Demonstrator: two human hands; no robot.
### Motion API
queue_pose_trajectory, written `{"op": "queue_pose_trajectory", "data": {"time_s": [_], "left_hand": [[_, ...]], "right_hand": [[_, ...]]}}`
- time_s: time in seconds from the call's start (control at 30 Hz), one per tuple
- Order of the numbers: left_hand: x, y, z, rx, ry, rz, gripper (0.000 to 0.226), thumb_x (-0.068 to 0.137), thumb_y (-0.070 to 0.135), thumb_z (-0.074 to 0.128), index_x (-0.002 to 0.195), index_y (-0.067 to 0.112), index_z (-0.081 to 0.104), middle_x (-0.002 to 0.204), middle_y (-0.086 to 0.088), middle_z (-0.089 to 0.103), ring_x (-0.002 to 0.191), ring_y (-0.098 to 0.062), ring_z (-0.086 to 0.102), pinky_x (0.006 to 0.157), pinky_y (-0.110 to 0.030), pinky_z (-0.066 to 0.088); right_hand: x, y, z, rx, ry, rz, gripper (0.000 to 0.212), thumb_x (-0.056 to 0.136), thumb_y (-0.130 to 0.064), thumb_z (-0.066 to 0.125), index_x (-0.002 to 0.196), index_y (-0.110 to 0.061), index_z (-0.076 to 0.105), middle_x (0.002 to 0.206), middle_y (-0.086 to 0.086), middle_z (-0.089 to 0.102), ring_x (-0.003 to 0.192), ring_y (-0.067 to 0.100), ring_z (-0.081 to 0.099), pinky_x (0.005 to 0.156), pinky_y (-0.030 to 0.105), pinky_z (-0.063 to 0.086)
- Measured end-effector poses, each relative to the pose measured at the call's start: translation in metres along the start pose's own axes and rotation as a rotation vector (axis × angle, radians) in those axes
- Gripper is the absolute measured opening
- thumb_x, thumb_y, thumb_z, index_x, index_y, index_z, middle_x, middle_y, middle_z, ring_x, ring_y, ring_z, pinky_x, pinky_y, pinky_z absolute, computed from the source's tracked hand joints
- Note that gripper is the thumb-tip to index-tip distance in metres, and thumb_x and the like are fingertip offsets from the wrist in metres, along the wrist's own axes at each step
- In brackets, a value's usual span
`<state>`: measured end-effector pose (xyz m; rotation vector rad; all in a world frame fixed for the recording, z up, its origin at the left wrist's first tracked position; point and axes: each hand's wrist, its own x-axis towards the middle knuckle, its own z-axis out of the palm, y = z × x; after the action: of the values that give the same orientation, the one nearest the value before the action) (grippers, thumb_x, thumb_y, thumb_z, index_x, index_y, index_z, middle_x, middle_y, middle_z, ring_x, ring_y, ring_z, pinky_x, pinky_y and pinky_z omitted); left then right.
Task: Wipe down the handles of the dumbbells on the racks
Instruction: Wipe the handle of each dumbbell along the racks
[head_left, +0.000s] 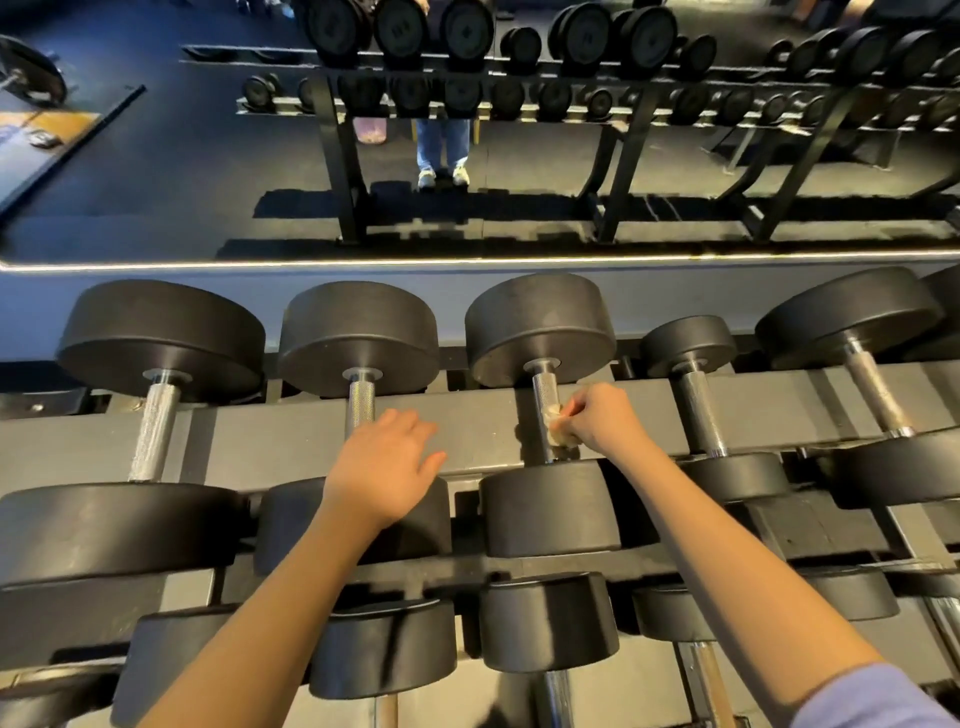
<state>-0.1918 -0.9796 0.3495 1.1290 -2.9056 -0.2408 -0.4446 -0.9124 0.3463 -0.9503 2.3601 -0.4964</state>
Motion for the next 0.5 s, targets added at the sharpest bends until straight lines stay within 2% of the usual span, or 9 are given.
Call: {"op": "queue_pose_trajectory", "data": {"time_s": [0.07, 0.1, 0.23, 0.3, 0.4, 0.5], "left_hand": [[0.005, 0.006, 0.001, -0.016, -0.048, 0.002, 0.044, 0.099, 0.039, 0.033, 0.136, 0.020, 0.048, 0.131, 0.001, 0.054, 0.120, -0.018, 0.047, 0.098, -0.034, 0.040], [0.007, 0.011, 0.001, -0.108, -0.051, -0.016, 0.041, 0.100, 0.034, 0.038, 0.138, 0.022, 0.047, 0.134, 0.003, 0.052, 0.122, -0.016, 0.047, 0.100, -0.032, 0.040], [0.029, 0.048, 0.003, -0.820, -0.126, -0.129, 0.042, 0.099, 0.028, 0.046, 0.140, 0.023, 0.044, 0.134, 0.003, 0.052, 0.111, -0.008, 0.051, 0.096, -0.023, 0.040], [0.044, 0.066, 0.002, -1.047, -0.137, -0.192, 0.042, 0.099, 0.025, 0.049, 0.141, 0.020, 0.044, 0.129, 0.000, 0.056, 0.108, -0.006, 0.051, 0.092, -0.019, 0.038], [0.061, 0.089, 0.000, -1.179, -0.106, -0.186, 0.033, 0.097, 0.018, 0.052, 0.130, 0.018, 0.054, 0.107, 0.000, 0.064, 0.098, -0.010, 0.057, 0.082, -0.019, 0.044], [0.074, 0.099, 0.006, -1.222, -0.039, -0.236, 0.017, 0.092, 0.015, 0.059, 0.108, 0.022, 0.060, 0.093, 0.006, 0.063, 0.088, -0.007, 0.061, 0.077, -0.015, 0.048]], "right_hand": [[-0.015, 0.001, -0.003, 0.123, 0.086, -0.039, 0.006, 0.080, -0.011, 0.072, 0.075, -0.009, 0.069, 0.083, 0.008, 0.067, 0.082, 0.021, 0.063, 0.075, 0.034, 0.054], [-0.022, 0.001, -0.004, 0.172, 0.140, -0.064, 0.007, 0.080, -0.014, 0.073, 0.076, -0.011, 0.069, 0.082, 0.007, 0.067, 0.081, 0.020, 0.062, 0.074, 0.033, 0.053], [-0.039, 0.000, -0.002, 0.275, 0.221, -0.118, 0.009, 0.080, -0.017, 0.075, 0.084, -0.012, 0.068, 0.080, 0.003, 0.066, 0.077, 0.016, 0.061, 0.071, 0.030, 0.051], [-0.044, 0.001, -0.002, 0.350, 0.235, -0.148, 0.008, 0.081, -0.013, 0.073, 0.079, -0.017, 0.067, 0.077, 0.003, 0.066, 0.075, 0.016, 0.062, 0.071, 0.030, 0.052], [-0.045, 0.004, -0.002, 0.417, 0.203, -0.209, 0.003, 0.083, -0.014, 0.072, 0.082, -0.016, 0.072, 0.071, -0.004, 0.066, 0.069, 0.009, 0.062, 0.067, 0.023, 0.050], [-0.045, 0.007, 0.000, 0.388, 0.186, -0.269, 0.011, 0.086, -0.016, 0.070, 0.094, -0.011, 0.075, 0.075, -0.008, 0.068, 0.072, 0.003, 0.062, 0.068, 0.016, 0.048]]}}
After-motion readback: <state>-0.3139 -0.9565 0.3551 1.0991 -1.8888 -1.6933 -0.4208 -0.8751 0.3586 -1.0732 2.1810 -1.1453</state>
